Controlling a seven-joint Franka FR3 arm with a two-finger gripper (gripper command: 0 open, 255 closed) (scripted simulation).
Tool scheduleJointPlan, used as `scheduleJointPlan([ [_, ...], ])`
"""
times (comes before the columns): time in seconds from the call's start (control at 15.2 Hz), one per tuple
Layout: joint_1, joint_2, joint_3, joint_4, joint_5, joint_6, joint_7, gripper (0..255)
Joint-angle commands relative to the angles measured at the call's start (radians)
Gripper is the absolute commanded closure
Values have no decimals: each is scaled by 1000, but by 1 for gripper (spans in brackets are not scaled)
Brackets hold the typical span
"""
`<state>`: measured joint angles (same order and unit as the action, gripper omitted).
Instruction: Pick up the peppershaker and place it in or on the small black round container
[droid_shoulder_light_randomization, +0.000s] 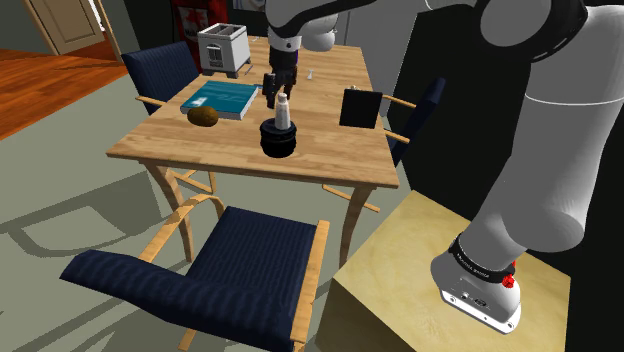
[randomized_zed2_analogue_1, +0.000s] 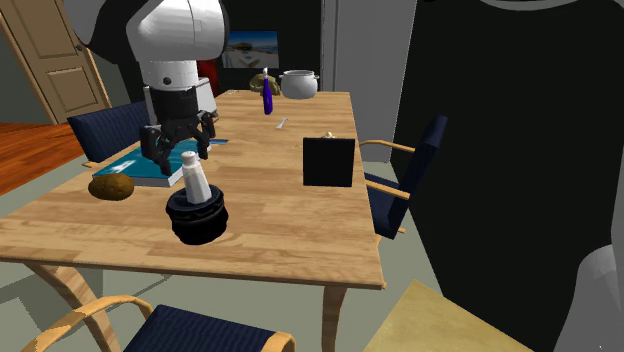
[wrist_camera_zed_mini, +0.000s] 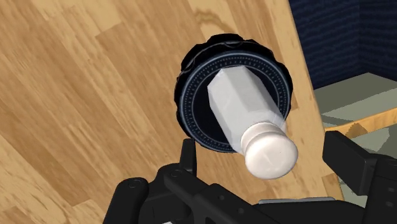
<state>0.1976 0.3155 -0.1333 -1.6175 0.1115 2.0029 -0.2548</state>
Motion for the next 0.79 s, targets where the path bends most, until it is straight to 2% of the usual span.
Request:
scheduleJointPlan([
  [0.0,0,2,0,-1,0,2,0,0],
  [0.26,-3,-27,-4,85,-7,-112,5,0],
  [0.73,-3,-27,-4,85,-7,-112,5,0],
])
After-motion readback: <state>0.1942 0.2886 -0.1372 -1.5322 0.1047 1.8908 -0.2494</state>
